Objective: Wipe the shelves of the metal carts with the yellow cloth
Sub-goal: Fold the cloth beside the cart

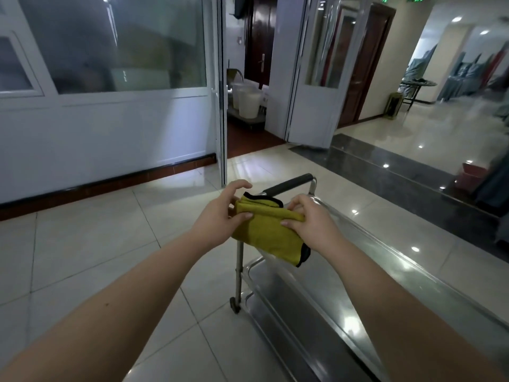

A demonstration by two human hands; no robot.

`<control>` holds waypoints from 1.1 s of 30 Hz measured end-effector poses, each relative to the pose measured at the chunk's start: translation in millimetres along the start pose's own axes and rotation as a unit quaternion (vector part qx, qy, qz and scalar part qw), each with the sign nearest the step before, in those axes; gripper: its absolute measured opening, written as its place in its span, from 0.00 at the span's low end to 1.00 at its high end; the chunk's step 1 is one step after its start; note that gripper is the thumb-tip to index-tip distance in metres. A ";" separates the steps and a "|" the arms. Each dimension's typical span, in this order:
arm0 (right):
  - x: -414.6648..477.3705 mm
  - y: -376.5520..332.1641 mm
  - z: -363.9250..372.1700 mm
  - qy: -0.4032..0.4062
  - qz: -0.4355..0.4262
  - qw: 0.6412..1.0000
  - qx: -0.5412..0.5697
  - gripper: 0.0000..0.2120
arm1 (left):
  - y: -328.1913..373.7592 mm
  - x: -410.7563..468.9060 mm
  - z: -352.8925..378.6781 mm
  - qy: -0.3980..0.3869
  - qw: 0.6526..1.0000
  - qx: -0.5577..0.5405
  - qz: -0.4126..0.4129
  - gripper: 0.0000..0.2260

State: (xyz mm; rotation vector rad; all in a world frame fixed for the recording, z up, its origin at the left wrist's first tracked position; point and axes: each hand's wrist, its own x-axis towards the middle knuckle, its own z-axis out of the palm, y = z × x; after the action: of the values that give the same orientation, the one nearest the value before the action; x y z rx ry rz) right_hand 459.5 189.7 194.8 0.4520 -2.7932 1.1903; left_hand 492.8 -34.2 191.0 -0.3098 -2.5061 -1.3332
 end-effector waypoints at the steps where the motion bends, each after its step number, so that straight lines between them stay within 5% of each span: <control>1: 21.7 7.6 1.0 0.009 -0.003 1.000 -0.016 0.14 | -9.7 20.5 4.3 0.000 1.000 0.013 0.007 0.21; 5: 101.6 35.3 3.9 0.060 -0.029 0.993 -0.095 0.14 | -47.0 102.8 18.0 0.000 0.997 0.075 0.022 0.15; 14: 261.3 72.8 17.3 0.109 -0.033 0.991 -0.067 0.10 | -149.5 275.7 38.9 -0.016 0.990 0.122 0.066 0.05; 24: 368.7 88.8 22.1 0.142 0.088 0.984 -0.053 0.09 | -212.2 446.1 42.9 -0.190 0.978 -0.047 0.074 0.11; 33: 389.2 99.3 17.2 0.194 0.179 0.964 0.019 0.05 | -210.5 521.2 73.4 -0.343 0.915 -0.203 0.062 0.07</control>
State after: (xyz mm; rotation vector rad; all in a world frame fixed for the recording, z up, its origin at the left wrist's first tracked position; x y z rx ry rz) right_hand 59.6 149.2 183.7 -0.2752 -2.5702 1.2325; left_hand -73.0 -60.2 170.2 -1.1923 -2.6088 -1.9419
